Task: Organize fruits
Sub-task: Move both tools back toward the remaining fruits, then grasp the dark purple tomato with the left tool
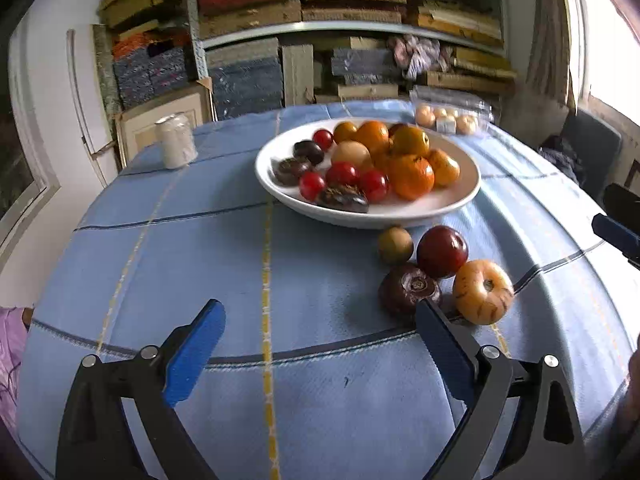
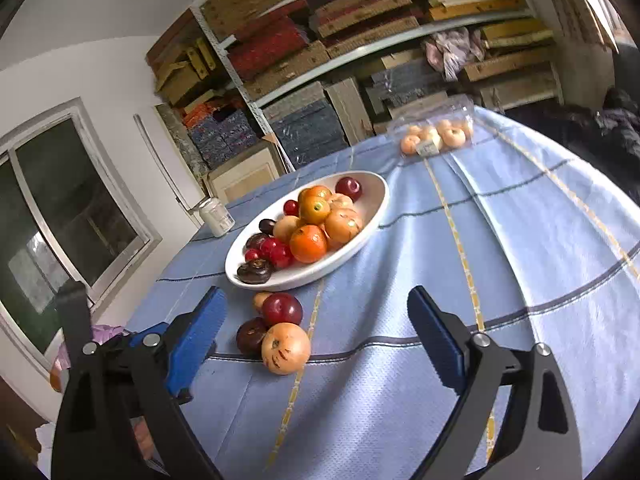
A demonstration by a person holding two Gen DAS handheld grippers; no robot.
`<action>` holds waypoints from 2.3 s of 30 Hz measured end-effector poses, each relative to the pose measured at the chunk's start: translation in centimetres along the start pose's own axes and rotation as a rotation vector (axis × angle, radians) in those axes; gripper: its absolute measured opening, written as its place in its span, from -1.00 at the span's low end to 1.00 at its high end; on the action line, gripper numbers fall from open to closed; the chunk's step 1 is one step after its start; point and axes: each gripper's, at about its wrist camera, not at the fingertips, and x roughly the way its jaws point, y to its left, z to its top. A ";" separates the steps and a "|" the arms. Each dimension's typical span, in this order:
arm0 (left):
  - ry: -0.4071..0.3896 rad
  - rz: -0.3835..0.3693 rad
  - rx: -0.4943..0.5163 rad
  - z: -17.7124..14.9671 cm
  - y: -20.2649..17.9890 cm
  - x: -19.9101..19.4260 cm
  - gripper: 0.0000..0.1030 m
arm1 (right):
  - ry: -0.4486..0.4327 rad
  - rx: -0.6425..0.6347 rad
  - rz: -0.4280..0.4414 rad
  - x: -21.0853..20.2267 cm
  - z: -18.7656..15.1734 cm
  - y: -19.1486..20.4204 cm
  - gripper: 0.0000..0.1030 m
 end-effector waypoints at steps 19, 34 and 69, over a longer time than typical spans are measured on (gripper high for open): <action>0.100 -0.048 0.071 1.8 -2.7 4.4 0.88 | 0.057 0.001 0.019 1.2 -0.4 0.5 0.81; 0.133 0.023 -0.134 -0.1 5.1 2.9 0.89 | 0.087 0.003 0.031 1.7 -0.8 0.7 0.82; 0.128 -0.174 -0.002 1.4 0.4 4.7 -0.16 | 0.121 -0.013 0.011 2.3 -1.0 0.3 0.82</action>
